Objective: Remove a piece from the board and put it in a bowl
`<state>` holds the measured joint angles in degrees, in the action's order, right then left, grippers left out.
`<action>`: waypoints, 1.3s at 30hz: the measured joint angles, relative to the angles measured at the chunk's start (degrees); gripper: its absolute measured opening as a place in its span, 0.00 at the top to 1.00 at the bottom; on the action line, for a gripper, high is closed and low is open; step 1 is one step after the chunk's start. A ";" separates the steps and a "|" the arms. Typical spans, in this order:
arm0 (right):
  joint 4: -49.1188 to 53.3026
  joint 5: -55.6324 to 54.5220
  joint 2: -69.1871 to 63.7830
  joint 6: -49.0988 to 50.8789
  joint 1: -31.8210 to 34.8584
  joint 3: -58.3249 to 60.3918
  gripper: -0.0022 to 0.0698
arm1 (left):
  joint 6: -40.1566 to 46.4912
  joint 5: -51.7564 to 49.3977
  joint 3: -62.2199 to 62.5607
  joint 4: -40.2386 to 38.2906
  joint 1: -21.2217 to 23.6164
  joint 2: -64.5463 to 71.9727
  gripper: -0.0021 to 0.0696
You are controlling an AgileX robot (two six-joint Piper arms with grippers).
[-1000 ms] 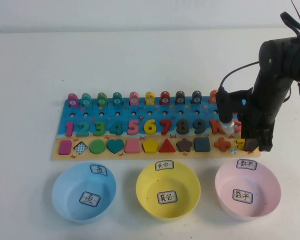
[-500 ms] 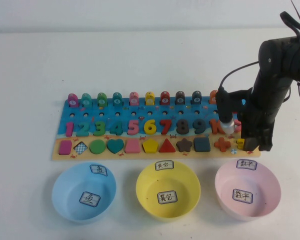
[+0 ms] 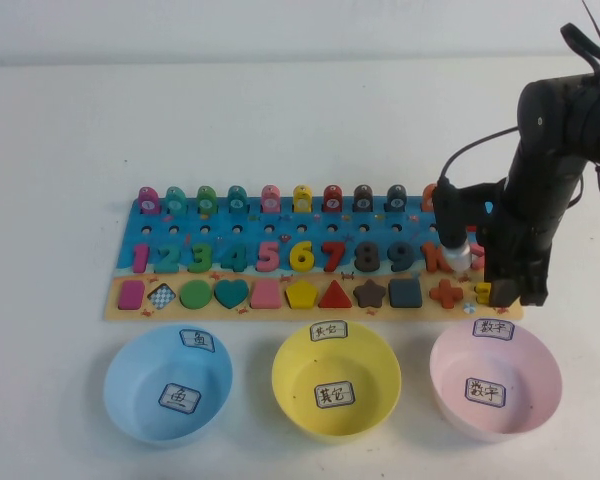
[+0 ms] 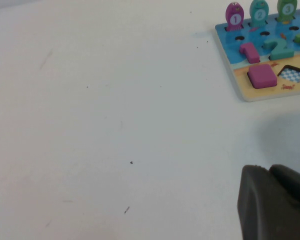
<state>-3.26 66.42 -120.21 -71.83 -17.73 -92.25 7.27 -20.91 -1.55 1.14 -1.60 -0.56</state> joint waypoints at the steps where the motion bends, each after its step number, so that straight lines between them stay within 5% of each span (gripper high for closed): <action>1: 0.00 0.12 0.00 0.00 0.00 0.00 0.71 | 0.00 0.00 0.00 0.00 0.00 0.00 0.98; 39: -2.60 3.31 14.67 6.16 -2.00 0.03 0.71 | 0.00 0.00 0.00 0.00 0.00 0.00 0.98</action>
<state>-5.86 69.72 -105.53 -65.67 -19.73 -92.21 7.27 -20.91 -1.55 1.14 -1.60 -0.56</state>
